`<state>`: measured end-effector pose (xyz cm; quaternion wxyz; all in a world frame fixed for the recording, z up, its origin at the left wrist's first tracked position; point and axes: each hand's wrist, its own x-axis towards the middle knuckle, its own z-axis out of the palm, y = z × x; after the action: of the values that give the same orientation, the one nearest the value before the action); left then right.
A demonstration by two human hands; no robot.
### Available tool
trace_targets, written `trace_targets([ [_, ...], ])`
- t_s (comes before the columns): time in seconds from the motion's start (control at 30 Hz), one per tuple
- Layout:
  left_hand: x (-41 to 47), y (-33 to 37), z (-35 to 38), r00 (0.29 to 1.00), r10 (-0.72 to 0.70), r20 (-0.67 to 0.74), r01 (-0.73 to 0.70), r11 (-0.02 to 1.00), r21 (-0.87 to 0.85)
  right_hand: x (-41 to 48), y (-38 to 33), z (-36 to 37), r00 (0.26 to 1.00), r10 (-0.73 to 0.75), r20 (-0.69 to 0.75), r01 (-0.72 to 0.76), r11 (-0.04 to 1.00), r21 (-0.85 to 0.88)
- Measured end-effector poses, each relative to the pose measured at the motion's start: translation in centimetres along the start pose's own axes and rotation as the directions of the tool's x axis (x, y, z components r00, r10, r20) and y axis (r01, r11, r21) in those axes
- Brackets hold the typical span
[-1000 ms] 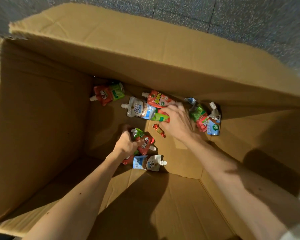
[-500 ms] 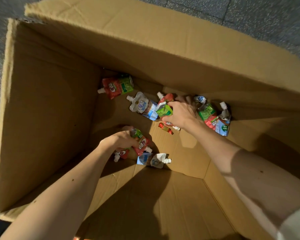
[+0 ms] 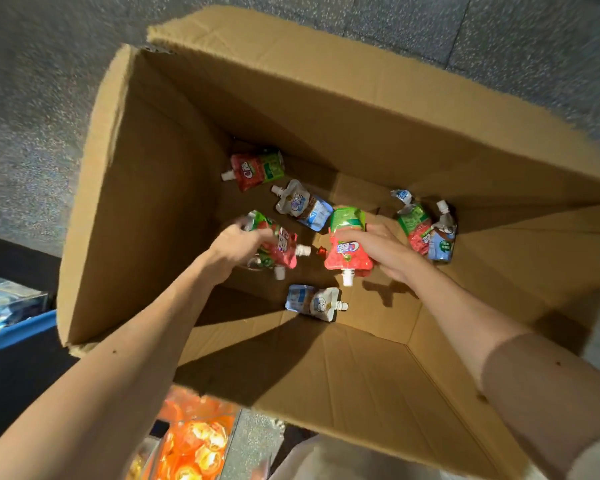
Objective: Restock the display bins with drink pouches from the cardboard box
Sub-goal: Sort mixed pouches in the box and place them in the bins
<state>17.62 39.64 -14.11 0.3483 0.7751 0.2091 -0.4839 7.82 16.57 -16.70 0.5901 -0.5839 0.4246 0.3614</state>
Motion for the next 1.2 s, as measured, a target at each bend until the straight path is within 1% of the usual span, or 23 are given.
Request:
trace_targets([
  [0.07, -2.6, 0.5, -0.8, 0.999, 0.036, -0.007, -0.036, 0.977, -0.209, -2.6, -0.3, 0.6, 1.000, -0.026, 0.017, 0.023, 0.990, 0.140],
  [0.1, -4.2, 0.8, -1.3, 0.998, 0.069, -0.012, -0.070, 0.947, -0.313, -4.0, -0.5, 1.0, 0.998, -0.058, 0.018, 0.054, 0.978, 0.203],
  [0.2, -9.9, 0.8, -3.3, 0.988, 0.147, -0.041, -0.143, 0.798, -0.586, -9.1, -1.7, 2.5, 0.988, -0.151, 0.020, 0.137, 0.938, 0.318],
  [0.23, -12.0, 0.5, -4.1, 0.982, 0.187, -0.039, -0.166, 0.735, -0.658, -10.8, -2.0, 3.2, 0.982, -0.186, 0.024, 0.169, 0.934, 0.314],
  [0.33, -19.6, -1.0, -6.4, 0.936, 0.345, -0.068, -0.263, 0.560, -0.786, -16.2, -2.9, 6.2, 0.954, -0.296, 0.047, 0.275, 0.927, 0.255],
  [0.4, -25.4, -3.1, -7.7, 0.889, 0.445, -0.107, -0.310, 0.414, -0.856, -20.7, -3.3, 9.3, 0.910, -0.407, 0.075, 0.378, 0.891, 0.250],
  [0.47, -30.8, -6.1, -8.9, 0.851, 0.501, -0.156, -0.335, 0.291, -0.896, -25.6, -3.3, 13.1, 0.845, -0.523, 0.115, 0.480, 0.835, 0.271],
  [0.57, -38.6, -11.9, -11.0, 0.817, 0.515, -0.260, -0.357, 0.098, -0.929, -32.4, -2.5, 19.3, 0.732, -0.648, 0.209, 0.566, 0.750, 0.342],
  [0.6, -41.1, -13.9, -11.9, 0.798, 0.522, -0.300, -0.377, 0.044, -0.925, -34.5, -2.3, 21.4, 0.683, -0.687, 0.249, 0.585, 0.718, 0.378],
  [0.67, -46.2, -17.7, -13.5, 0.750, 0.537, -0.386, -0.425, -0.056, -0.903, -38.8, -1.7, 25.5, 0.559, -0.753, 0.348, 0.618, 0.658, 0.430],
  [0.73, -50.5, -21.1, -14.7, 0.702, 0.535, -0.470, -0.471, -0.146, -0.870, -43.3, -1.3, 29.5, 0.432, -0.776, 0.460, 0.654, 0.621, 0.432],
  [0.8, -54.4, -24.3, -15.8, 0.671, 0.507, -0.541, -0.537, -0.172, -0.826, -47.5, -0.6, 33.7, 0.327, -0.789, 0.521, 0.698, 0.573, 0.429],
  [0.87, -57.8, -27.2, -17.1, 0.648, 0.465, -0.604, -0.606, -0.166, -0.778, -51.5, 0.2, 37.5, 0.276, -0.800, 0.533, 0.745, 0.528, 0.408],
  [0.9, -59.6, -28.3, -17.5, 0.639, 0.448, -0.625, -0.636, -0.148, -0.757, -53.2, 0.6, 39.3, 0.243, -0.809, 0.536, 0.777, 0.493, 0.391],
  [0.97, -62.1, -30.9, -18.5, 0.653, 0.360, -0.667, -0.679, -0.112, -0.725, -56.1, 1.3, 42.5, 0.126, -0.798, 0.590, 0.835, 0.406, 0.371],
  [1.0, -63.3, -32.2, -18.8, 0.646, 0.314, -0.695, -0.705, -0.103, -0.702, -57.4, 1.8, 44.0, 0.065, -0.778, 0.625, 0.858, 0.363, 0.363],
  [1.03, -64.5, -33.3, -19.1, 0.633, 0.277, -0.723, -0.731, -0.096, -0.676, -58.6, 2.3, 45.4, 0.021, -0.762, 0.648, 0.881, 0.320, 0.348],
  [1.1, -66.4, -35.8, -19.7, 0.613, 0.166, -0.773, -0.775, -0.065, -0.628, -60.9, 3.3, 47.8, -0.040, -0.747, 0.663, 0.909, 0.249, 0.335],
  [1.13, -67.3, -37.0, -19.8, 0.599, 0.115, -0.793, -0.793, -0.052, -0.607, -61.8, 3.8, 48.9, -0.061, -0.732, 0.679, 0.909, 0.241, 0.341],
  [1.2, -69.2, -39.4, -19.6, 0.563, 0.047, -0.825, -0.824, -0.046, -0.565, -63.6, 4.7, 51.0, -0.078, -0.679, 0.730, 0.897, 0.272, 0.349],
])
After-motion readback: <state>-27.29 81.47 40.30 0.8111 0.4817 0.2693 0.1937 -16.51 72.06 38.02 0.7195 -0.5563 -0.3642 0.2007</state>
